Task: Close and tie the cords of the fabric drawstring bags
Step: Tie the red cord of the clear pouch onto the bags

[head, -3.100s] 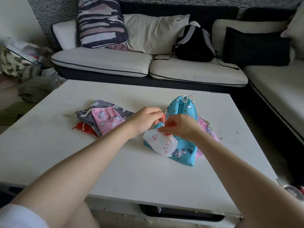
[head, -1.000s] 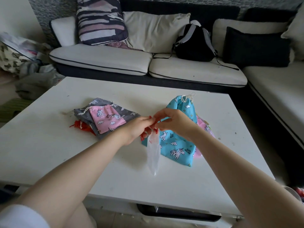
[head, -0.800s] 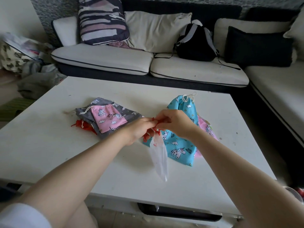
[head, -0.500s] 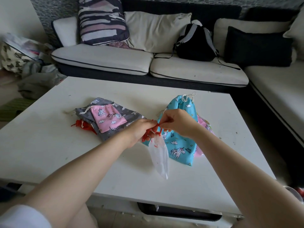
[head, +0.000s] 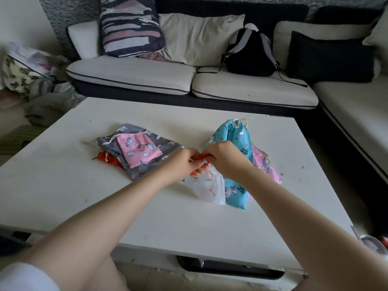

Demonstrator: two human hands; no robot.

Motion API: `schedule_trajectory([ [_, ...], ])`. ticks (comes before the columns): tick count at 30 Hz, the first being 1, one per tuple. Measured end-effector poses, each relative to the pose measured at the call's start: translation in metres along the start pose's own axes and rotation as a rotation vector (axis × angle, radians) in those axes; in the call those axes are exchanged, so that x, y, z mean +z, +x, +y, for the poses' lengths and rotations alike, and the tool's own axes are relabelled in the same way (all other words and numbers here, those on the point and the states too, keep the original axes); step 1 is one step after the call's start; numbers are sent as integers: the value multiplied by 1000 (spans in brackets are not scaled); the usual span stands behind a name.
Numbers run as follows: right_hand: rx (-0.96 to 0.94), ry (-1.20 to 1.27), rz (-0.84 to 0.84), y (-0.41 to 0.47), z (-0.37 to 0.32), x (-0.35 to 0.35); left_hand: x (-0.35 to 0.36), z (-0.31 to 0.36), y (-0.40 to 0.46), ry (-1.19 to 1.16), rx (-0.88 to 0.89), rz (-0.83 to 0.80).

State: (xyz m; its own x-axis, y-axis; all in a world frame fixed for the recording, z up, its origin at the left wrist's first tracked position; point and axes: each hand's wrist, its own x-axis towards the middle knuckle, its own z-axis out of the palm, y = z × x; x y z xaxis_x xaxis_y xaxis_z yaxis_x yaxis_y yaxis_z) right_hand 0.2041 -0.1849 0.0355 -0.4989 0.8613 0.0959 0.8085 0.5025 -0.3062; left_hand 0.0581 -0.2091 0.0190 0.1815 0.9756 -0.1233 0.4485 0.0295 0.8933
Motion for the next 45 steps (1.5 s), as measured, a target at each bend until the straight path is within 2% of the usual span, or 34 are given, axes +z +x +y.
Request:
schedule_trajectory([
  [3,94,-94,12,-2,-5,4,3,1,1,203,138,146],
  [6,139,-7,-36,-3,-8,-4,3,5,2,347,232,243],
  [9,218,361,-184,-3,-10,-18,1,8,6,416,274,302],
  [12,339,726,-190,-4,-4,-25,2,9,7,339,282,339],
  [15,422,906,-147,-4,2,-24,4,8,7,252,336,379],
  [18,468,998,-111,-4,4,-21,9,6,6,310,470,385],
  [21,509,1088,-87,-5,6,-17,10,5,8,416,478,409],
  [24,520,1176,-95,-5,8,-15,9,10,11,428,455,441],
  [27,529,1291,-81,-5,11,-14,12,12,15,391,282,417],
  [32,500,1237,-102,-6,14,-11,19,18,12,93,-25,268],
  [33,503,1204,-104,-7,14,-10,19,18,13,153,-47,236],
  [36,584,1027,-29,-7,20,-10,10,4,15,756,70,256],
  [38,672,976,39,-8,29,-10,4,-11,16,981,150,291],
  [40,713,997,70,-9,33,-6,6,-18,18,958,170,260],
  [45,650,917,86,-7,33,-3,6,-19,28,901,138,236],
])
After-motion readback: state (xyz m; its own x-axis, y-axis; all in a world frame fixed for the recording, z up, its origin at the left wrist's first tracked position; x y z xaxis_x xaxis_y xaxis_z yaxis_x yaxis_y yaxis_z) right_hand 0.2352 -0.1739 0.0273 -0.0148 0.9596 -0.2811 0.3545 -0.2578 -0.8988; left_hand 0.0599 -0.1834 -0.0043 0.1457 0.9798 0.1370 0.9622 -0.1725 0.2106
